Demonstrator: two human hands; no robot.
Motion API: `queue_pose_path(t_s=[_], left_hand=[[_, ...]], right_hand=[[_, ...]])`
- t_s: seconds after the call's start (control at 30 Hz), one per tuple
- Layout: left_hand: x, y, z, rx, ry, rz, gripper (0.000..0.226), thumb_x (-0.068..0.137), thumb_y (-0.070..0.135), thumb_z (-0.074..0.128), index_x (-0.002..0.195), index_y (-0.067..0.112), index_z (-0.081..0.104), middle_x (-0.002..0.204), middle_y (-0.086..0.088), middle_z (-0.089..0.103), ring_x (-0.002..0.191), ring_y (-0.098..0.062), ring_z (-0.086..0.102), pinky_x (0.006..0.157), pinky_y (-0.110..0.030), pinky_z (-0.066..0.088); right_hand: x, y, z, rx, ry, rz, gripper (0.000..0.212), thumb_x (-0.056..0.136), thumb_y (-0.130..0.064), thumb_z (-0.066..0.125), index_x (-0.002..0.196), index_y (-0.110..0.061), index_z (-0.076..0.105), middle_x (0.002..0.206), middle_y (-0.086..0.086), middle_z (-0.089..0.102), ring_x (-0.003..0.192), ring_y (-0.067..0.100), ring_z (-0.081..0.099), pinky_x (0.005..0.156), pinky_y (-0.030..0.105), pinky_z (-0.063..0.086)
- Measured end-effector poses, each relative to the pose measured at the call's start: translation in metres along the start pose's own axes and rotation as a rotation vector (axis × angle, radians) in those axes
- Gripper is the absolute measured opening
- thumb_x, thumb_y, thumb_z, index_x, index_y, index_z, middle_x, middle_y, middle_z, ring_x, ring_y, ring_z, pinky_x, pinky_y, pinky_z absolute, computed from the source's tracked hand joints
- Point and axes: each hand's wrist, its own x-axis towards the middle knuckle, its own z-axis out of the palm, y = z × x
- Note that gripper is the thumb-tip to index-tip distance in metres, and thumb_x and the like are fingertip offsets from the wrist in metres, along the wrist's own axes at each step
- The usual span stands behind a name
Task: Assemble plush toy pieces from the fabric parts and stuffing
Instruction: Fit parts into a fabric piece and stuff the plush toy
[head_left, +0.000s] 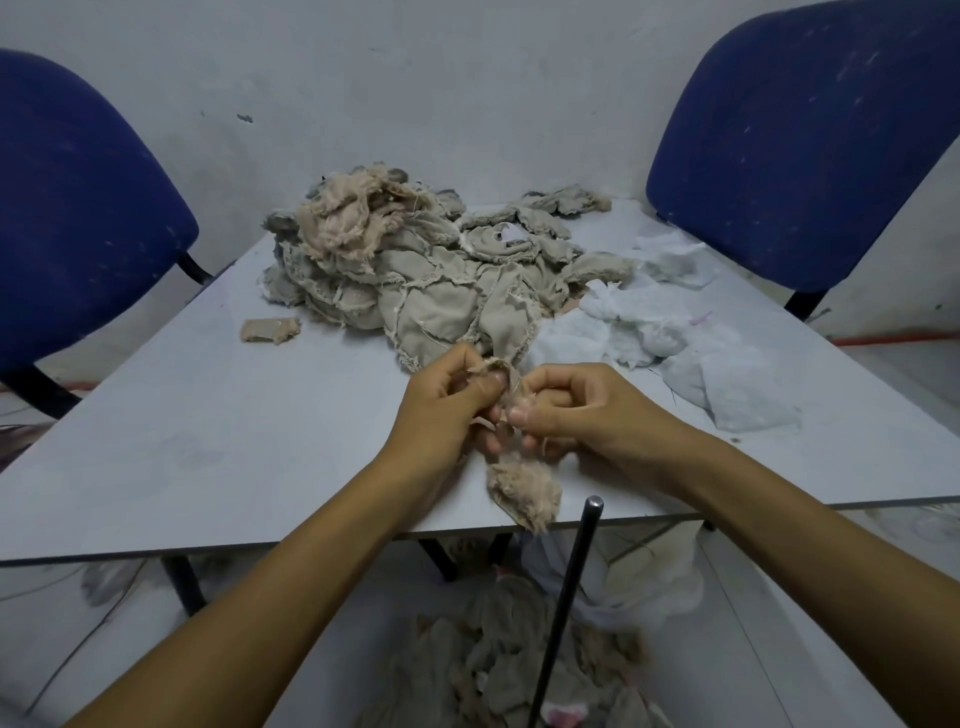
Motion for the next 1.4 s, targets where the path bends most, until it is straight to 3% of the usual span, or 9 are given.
queue_pose_path(t_s=[0.3, 0.47, 0.67, 0.77, 0.9, 1.03, 1.13, 1.23, 1.4], left_hand=[[-0.002, -0.002, 0.002, 0.196, -0.092, 0.027, 0.034, 0.089, 0.001, 0.063, 0.062, 0.017, 0.051, 0.072, -0.013, 0.053, 0.076, -0.025, 0.054, 0.076, -0.043, 0.045], [0.004, 0.003, -0.002, -0.006, -0.191, -0.106, 0.025, 0.082, 0.023, 0.074, 0.083, 0.011, 0.053, 0.08, -0.009, 0.065, 0.074, -0.024, 0.066, 0.069, -0.035, 0.057], [0.004, 0.005, -0.013, 0.034, -0.252, -0.067, 0.004, 0.085, 0.01, 0.069, 0.083, 0.011, 0.071, 0.084, -0.007, 0.071, 0.076, -0.02, 0.066, 0.067, -0.03, 0.051], [0.002, 0.018, -0.016, 0.369, -0.58, -0.1, 0.038, 0.092, 0.045, 0.057, 0.084, 0.014, 0.078, 0.095, -0.001, 0.071, 0.091, -0.021, 0.062, 0.08, -0.025, 0.047], [0.004, 0.022, -0.013, 0.271, -0.547, -0.174, 0.047, 0.097, 0.043, 0.047, 0.09, 0.003, 0.072, 0.097, -0.016, 0.067, 0.093, -0.031, 0.058, 0.086, -0.039, 0.043], [0.009, 0.027, -0.012, 0.428, -0.699, -0.163, 0.043, 0.102, 0.033, 0.046, 0.087, 0.001, 0.07, 0.093, -0.013, 0.074, 0.086, -0.027, 0.066, 0.081, -0.041, 0.051], [0.014, 0.019, -0.007, 0.372, -0.478, -0.142, 0.033, 0.102, 0.023, 0.05, 0.077, 0.006, 0.065, 0.075, -0.005, 0.071, 0.068, -0.019, 0.065, 0.058, -0.027, 0.049], [0.02, 0.005, -0.008, 0.28, -0.242, -0.072, 0.031, 0.1, 0.017, 0.055, 0.072, 0.006, 0.061, 0.07, -0.005, 0.066, 0.065, -0.02, 0.061, 0.051, -0.03, 0.052], [0.025, 0.002, -0.002, 0.158, -0.022, -0.076, 0.002, 0.093, 0.015, 0.063, 0.093, 0.014, 0.065, 0.091, -0.006, 0.066, 0.085, -0.021, 0.061, 0.065, -0.036, 0.054]], right_hand=[[-0.001, 0.006, 0.007, -0.011, 0.363, -0.126, 0.016, 0.089, -0.007, 0.072, 0.075, -0.007, 0.063, 0.072, 0.008, 0.062, 0.068, 0.02, 0.064, 0.068, 0.045, 0.062], [-0.003, 0.009, 0.008, -0.139, 0.379, -0.176, 0.022, 0.086, 0.005, 0.064, 0.072, -0.008, 0.053, 0.066, 0.007, 0.056, 0.058, 0.024, 0.063, 0.063, 0.053, 0.06], [-0.001, 0.001, 0.007, 0.105, 0.41, -0.13, 0.031, 0.082, 0.005, 0.056, 0.088, -0.024, 0.061, 0.091, 0.0, 0.054, 0.076, 0.021, 0.056, 0.054, 0.033, 0.052], [0.007, 0.0, 0.005, -0.122, 0.551, -0.117, 0.018, 0.093, -0.022, 0.063, 0.107, -0.033, 0.058, 0.101, 0.0, 0.054, 0.084, 0.021, 0.059, 0.056, 0.035, 0.057], [0.024, -0.002, 0.008, -0.337, 0.478, -0.062, 0.059, 0.091, -0.039, 0.068, 0.142, -0.035, 0.038, 0.109, -0.008, 0.056, 0.096, 0.012, 0.063, 0.075, 0.039, 0.059], [0.036, 0.0, 0.017, -0.534, 0.498, -0.089, 0.007, 0.091, -0.018, 0.064, 0.096, -0.014, 0.063, 0.077, -0.007, 0.065, 0.068, 0.011, 0.06, 0.066, 0.028, 0.044], [0.037, -0.003, 0.019, -0.096, 0.548, -0.044, 0.015, 0.086, -0.007, 0.051, 0.07, -0.007, 0.052, 0.059, 0.004, 0.053, 0.052, 0.017, 0.048, 0.054, 0.03, 0.036], [0.034, -0.008, 0.015, 0.615, 0.359, 0.042, 0.034, 0.072, -0.014, 0.047, 0.098, 0.005, 0.058, 0.094, 0.026, 0.058, 0.069, 0.034, 0.058, 0.062, 0.041, 0.046], [0.032, -0.01, 0.0, 0.947, 0.315, 0.019, 0.048, 0.103, -0.036, 0.035, 0.127, -0.003, 0.06, 0.124, 0.024, 0.066, 0.111, 0.041, 0.065, 0.091, 0.057, 0.053]])
